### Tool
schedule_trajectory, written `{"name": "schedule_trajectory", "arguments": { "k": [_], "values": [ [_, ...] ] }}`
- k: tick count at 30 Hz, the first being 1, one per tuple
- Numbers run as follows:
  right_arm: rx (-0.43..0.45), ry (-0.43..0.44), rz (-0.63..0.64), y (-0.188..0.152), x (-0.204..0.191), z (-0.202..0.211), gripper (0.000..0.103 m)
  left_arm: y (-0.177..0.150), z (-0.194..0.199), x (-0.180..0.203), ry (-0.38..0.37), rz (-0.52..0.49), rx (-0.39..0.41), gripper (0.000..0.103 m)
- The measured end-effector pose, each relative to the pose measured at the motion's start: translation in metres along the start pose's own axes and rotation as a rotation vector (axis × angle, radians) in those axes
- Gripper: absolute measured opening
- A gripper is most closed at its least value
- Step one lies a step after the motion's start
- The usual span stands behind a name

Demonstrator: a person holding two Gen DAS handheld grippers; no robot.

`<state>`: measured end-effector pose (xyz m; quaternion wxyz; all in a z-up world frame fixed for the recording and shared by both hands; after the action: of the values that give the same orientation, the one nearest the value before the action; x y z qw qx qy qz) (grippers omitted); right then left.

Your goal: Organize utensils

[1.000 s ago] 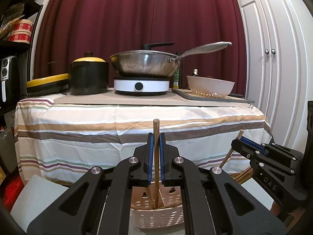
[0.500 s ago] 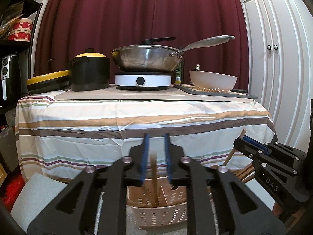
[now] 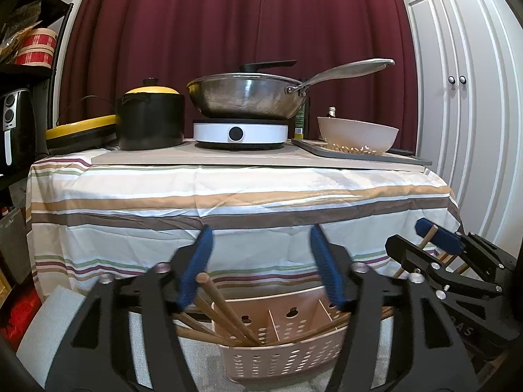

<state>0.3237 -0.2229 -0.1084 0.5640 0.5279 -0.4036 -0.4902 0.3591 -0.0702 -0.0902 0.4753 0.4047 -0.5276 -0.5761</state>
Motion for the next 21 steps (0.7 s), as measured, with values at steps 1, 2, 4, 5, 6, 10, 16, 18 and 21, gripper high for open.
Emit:
{"name": "schedule_trajectory", "arguments": {
  "k": [1,2,4,5,6,10,16,18,21],
  "values": [
    [0.009,-0.002,0.0,0.002,0.0,0.002,0.062,0.001,0.001,0.0,-0.002,0.001,0.003,0.068],
    [0.016,-0.003,0.0,0.004,0.0,0.003,0.066,0.003,0.002,0.0,-0.002,0.001,0.008,0.069],
    [0.035,-0.013,0.004,0.01,0.0,0.008,0.072,0.006,0.005,0.001,0.006,-0.011,0.019,0.075],
    [0.043,-0.016,0.004,0.012,0.0,0.011,0.074,0.008,0.006,0.001,0.012,-0.016,0.024,0.08],
    [0.046,-0.018,0.003,0.014,0.0,0.012,0.076,0.01,0.008,0.001,0.019,-0.02,0.029,0.082],
    [0.072,-0.045,0.012,0.023,0.002,0.022,0.083,0.018,0.018,-0.002,0.049,-0.02,0.042,0.09],
    [0.07,-0.082,0.008,0.028,0.005,0.037,0.085,0.026,0.036,-0.004,0.093,-0.041,0.047,0.094],
    [0.069,-0.085,0.001,0.028,0.005,0.044,0.085,0.028,0.045,-0.005,0.108,-0.048,0.052,0.097],
    [0.059,-0.1,0.0,0.026,0.005,0.057,0.085,0.03,0.063,-0.005,0.126,-0.058,0.052,0.097]
  ]
}}
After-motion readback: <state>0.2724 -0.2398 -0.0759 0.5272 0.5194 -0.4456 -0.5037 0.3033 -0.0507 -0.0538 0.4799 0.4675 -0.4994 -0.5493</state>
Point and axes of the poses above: each gripper's, at about its wrist camera, not at the fingertips, and z roughly against the way its jaws point, x to its right, y to its top, the point moved 9 cm from there along -z, roughly the way its jaws point, and after that the axes turned 10 degrees about x, right-handed, at the moved point
